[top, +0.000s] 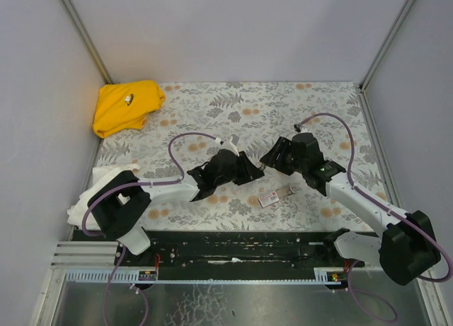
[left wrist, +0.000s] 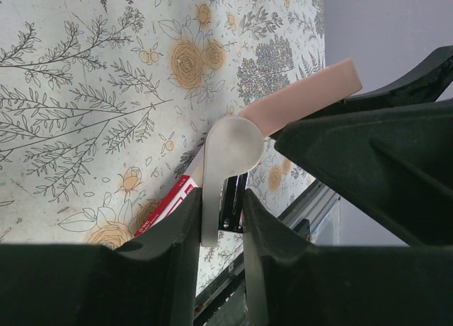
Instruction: Load the staples into the stapler
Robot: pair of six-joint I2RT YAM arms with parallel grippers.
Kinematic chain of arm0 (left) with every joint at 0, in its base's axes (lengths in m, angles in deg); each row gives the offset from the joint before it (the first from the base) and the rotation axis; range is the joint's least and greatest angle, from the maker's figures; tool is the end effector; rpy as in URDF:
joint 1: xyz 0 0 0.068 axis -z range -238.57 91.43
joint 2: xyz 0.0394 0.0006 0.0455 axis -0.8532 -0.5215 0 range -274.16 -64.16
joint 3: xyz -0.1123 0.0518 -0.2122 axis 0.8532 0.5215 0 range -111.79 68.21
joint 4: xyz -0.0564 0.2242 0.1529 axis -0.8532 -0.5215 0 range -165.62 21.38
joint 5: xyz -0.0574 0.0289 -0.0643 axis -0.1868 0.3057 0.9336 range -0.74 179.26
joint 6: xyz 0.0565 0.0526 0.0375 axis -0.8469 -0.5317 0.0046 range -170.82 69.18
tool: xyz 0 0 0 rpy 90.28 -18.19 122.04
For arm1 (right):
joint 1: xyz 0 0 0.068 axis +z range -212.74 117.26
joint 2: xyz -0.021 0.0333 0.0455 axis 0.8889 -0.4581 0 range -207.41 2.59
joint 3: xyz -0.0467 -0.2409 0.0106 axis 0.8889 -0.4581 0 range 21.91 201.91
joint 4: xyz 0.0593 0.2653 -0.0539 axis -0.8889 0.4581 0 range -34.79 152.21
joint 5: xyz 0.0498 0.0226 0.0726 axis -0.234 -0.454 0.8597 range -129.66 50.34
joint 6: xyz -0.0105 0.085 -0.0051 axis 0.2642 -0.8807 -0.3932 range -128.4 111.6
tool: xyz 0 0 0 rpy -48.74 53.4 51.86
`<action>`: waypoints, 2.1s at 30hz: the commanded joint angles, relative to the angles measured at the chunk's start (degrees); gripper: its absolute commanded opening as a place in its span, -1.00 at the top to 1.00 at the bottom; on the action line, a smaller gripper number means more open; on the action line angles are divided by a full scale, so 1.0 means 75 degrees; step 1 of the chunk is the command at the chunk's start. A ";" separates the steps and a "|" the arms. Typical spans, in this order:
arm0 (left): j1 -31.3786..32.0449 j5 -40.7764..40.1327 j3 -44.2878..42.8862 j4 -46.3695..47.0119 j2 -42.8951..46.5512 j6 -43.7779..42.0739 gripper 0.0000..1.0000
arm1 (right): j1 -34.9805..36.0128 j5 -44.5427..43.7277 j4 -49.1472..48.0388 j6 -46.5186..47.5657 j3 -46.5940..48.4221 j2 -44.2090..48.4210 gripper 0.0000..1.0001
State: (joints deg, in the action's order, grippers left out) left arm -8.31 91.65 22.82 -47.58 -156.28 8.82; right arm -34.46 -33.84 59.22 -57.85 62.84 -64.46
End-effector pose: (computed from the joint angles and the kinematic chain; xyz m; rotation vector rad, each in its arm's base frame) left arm 0.2448 -0.2993 0.1348 -0.1550 2.2516 -1.1884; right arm 0.2768 0.1576 0.1944 0.3455 2.2045 0.8944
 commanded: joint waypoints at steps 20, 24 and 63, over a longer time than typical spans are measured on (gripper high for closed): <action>0.0070 -0.0759 0.0305 0.0147 0.1066 -0.0411 -0.42 | 0.0233 -0.0879 -0.1194 0.1297 0.0638 -0.0834 0.96; -0.0106 -0.1337 0.0464 -0.0756 0.2170 -0.0892 -0.76 | 0.0235 -0.0950 -0.1329 0.2322 0.0905 -0.1234 1.00; -0.4920 0.1249 -0.0227 -0.5122 0.4729 -0.4845 -1.00 | 0.0710 -0.1000 0.0047 0.4862 0.3953 -0.5008 -0.32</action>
State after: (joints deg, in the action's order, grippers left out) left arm -44.81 99.85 20.29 -85.40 -122.07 -24.01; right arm -29.48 -40.26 59.33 -20.92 91.49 -106.95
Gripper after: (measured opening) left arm 0.997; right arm 0.630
